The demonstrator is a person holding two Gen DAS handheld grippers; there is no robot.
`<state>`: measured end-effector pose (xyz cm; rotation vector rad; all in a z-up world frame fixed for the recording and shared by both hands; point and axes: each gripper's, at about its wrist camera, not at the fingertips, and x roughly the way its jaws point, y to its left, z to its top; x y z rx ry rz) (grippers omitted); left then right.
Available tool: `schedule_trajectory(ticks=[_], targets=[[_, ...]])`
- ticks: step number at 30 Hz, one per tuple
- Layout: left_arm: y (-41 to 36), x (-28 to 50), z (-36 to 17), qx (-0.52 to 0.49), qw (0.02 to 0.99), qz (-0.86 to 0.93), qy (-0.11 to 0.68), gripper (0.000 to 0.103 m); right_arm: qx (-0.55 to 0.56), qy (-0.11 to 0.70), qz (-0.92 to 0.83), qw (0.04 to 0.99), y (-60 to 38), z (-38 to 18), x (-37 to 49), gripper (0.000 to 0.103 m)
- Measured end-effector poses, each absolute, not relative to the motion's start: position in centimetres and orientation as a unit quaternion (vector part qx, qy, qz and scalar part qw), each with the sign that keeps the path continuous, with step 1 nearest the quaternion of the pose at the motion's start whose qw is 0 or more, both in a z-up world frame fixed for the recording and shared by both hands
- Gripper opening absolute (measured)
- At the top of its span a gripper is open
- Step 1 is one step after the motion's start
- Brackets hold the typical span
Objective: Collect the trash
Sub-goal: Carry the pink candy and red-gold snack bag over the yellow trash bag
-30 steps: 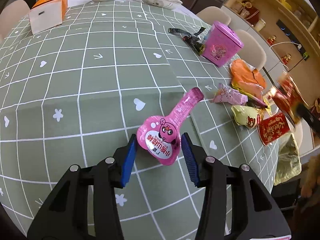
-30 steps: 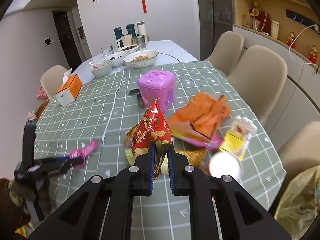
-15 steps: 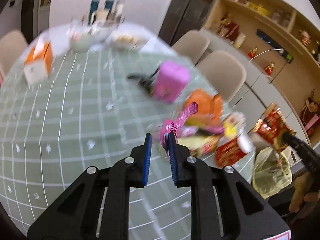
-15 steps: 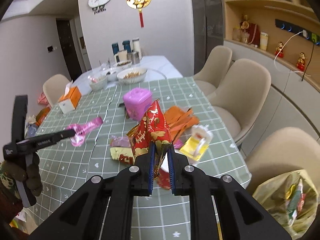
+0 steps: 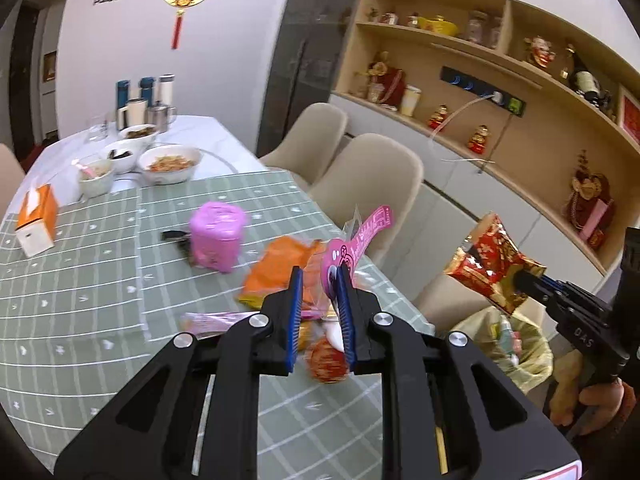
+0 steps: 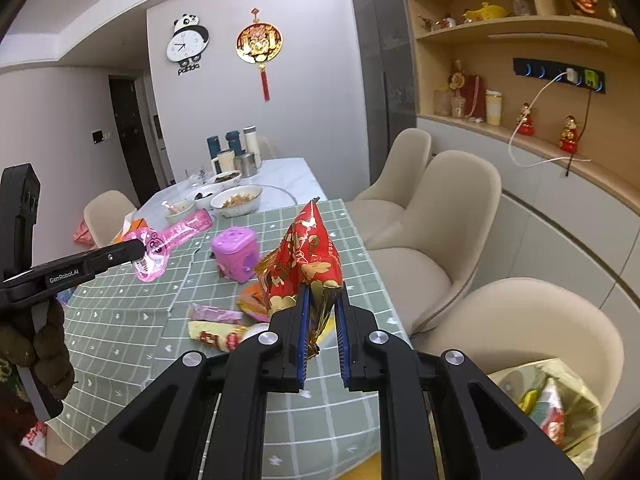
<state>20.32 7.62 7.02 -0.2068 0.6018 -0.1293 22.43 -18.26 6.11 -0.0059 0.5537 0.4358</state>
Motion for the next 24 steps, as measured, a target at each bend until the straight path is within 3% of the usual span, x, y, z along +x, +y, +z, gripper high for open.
schedule_trajectory(ticks=[24], targets=[[-17.2,24.5,3.4,-0.079,0.901,-0.217,0.368,0.016,0.023,0.262,0.064,0.963,-41.0,4.4,18.7,0.013]])
